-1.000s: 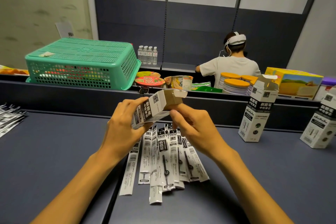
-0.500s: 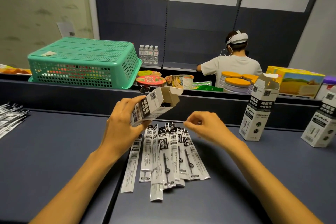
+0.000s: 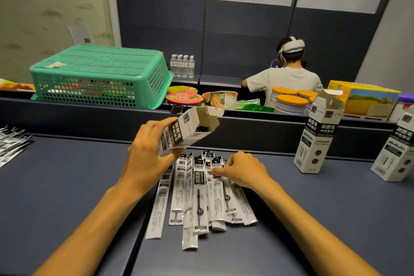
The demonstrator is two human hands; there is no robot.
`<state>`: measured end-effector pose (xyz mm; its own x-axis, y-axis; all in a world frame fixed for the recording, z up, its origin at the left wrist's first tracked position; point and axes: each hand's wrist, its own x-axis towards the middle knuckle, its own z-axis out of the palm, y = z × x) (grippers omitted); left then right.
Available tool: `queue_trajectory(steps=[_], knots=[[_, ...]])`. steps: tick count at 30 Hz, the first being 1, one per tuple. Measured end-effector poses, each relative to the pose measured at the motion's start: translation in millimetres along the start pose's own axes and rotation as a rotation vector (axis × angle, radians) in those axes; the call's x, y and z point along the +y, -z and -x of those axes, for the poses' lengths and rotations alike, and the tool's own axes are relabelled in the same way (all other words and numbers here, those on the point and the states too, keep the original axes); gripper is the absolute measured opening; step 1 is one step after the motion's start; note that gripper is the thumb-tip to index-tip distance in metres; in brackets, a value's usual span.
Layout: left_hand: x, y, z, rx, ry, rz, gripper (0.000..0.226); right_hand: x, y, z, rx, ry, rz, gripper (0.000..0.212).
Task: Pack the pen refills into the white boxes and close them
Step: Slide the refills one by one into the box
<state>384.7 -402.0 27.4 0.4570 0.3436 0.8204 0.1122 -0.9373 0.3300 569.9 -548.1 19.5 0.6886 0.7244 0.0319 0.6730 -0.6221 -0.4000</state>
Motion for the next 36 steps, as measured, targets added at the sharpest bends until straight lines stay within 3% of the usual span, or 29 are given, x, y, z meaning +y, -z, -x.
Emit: queue_trajectory(steps=[11, 16, 22, 28, 33, 36], knots=[[0.4, 1.0, 1.7, 0.003, 0.003, 0.006, 0.07, 14.3, 25.1, 10.1, -0.188, 0.046, -0.742, 0.022], [0.4, 1.4, 0.6, 0.003, 0.0, 0.0, 0.07, 15.7, 37.6, 16.2, -0.174, 0.082, -0.975, 0.026], [1.6, 1.1, 0.1, 0.013, -0.001, 0.019, 0.071, 16.4, 51.3, 26.3, 0.067, 0.257, -1.06, 0.026], [0.4, 1.4, -0.4, 0.015, 0.009, 0.021, 0.07, 7.4, 82.8, 54.5, 0.476, 0.434, -1.33, 0.018], [1.6, 0.6, 0.5, -0.002, 0.002, 0.019, 0.071, -18.2, 90.8, 72.9, 0.822, 0.559, -1.271, 0.01], [2.8, 0.5, 1.3, -0.015, -0.009, 0.015, 0.07, -33.6, 83.8, 74.0, 0.907, 0.631, -1.216, 0.008]])
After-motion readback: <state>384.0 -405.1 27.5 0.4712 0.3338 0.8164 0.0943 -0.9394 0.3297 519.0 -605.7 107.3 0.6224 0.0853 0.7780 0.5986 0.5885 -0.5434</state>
